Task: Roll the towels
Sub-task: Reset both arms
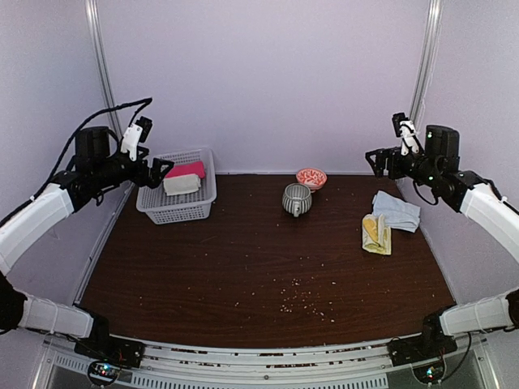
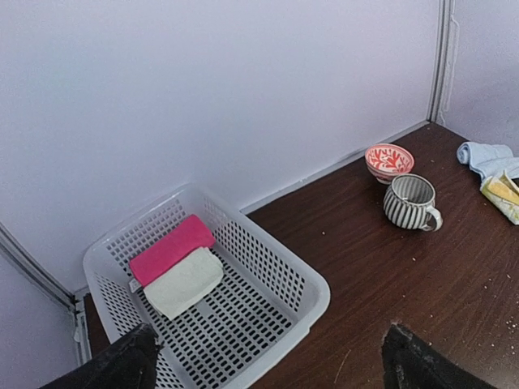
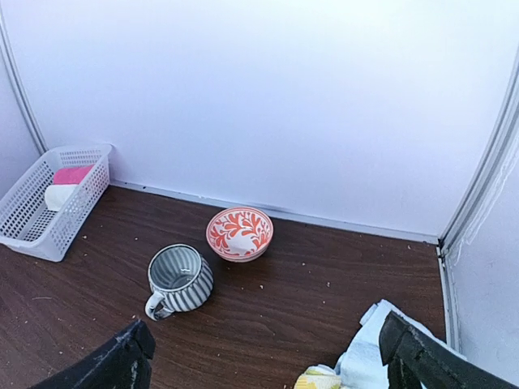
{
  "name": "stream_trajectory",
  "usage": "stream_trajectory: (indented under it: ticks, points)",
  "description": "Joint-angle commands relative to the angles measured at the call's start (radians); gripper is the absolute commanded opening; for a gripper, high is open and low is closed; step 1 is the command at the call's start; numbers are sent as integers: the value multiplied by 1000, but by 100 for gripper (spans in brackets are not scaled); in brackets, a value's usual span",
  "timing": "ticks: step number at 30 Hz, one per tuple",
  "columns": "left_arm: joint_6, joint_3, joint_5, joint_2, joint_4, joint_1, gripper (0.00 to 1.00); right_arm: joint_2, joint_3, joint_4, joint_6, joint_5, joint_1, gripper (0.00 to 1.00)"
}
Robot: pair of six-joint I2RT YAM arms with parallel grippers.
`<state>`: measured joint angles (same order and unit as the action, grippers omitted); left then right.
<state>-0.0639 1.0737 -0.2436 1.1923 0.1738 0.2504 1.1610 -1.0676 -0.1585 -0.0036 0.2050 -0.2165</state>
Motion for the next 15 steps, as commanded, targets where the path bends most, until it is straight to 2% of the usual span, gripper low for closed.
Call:
stream_trajectory:
  ticks: [1, 5, 11, 15]
  points:
    - [56, -75, -19, -25, -158, 0, 98, -52, 43, 130, 95, -88, 6, 100]
    - [70, -109, -1, -40, -188, 1, 98, -62, 53, 118, 84, -115, 14, 100]
    - [69, 17, 23, -62, -125, 1, 98, -53, -49, 32, 85, -115, 18, 100]
    - [32, 25, 54, -90, -123, 1, 98, -50, -75, 14, 99, -91, 35, 100]
